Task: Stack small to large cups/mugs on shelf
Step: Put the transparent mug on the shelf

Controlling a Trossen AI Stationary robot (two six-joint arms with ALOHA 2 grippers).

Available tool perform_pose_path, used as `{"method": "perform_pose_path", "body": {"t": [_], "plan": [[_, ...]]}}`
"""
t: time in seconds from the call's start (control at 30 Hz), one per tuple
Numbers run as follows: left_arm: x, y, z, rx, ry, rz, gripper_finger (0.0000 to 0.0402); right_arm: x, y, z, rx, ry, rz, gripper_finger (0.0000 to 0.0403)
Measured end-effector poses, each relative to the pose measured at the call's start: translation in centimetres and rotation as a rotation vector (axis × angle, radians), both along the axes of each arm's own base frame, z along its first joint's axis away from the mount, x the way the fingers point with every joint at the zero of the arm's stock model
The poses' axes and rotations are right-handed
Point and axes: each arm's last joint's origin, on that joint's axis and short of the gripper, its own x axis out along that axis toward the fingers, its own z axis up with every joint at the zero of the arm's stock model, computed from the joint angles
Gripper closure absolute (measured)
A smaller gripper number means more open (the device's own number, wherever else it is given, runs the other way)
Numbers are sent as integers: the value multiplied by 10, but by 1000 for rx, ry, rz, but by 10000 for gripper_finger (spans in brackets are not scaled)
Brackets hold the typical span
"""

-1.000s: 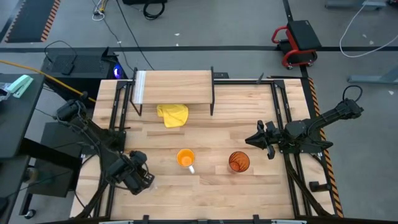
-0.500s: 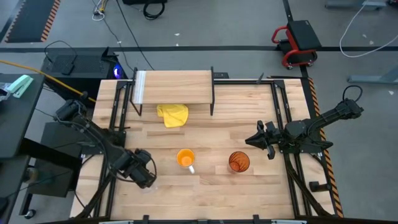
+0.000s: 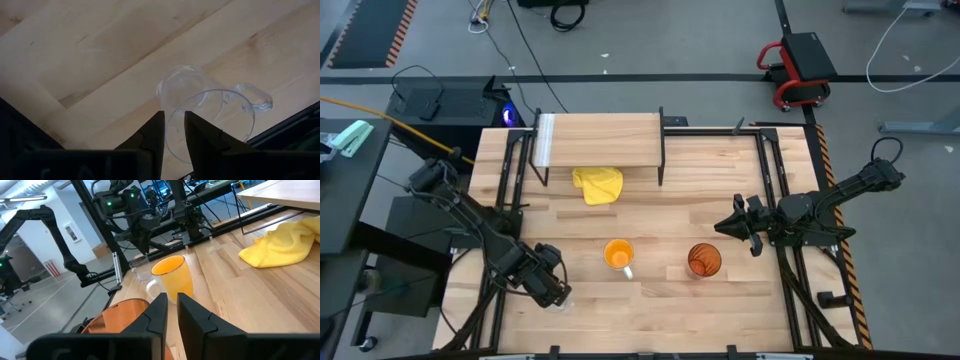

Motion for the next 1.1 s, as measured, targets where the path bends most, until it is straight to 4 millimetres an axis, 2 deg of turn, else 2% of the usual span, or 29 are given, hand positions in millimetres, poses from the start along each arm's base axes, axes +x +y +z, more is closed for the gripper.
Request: {"method": "perform_pose_path", "body": {"t": [0.17, 0.47, 0.7, 1.1], "plan": [[0, 0, -2, 21, 4, 12, 314, 0, 0, 0, 0, 1, 1, 353], [4, -5, -17, 50, 69, -14, 312, 0, 0, 0, -1, 3, 1, 353], [6, -6, -17, 39, 57, -17, 308, 0, 0, 0, -1, 3, 1, 353], [8, 2, -17, 74, 81, 13, 343, 0, 0, -1, -4, 11, 0, 354]]}}
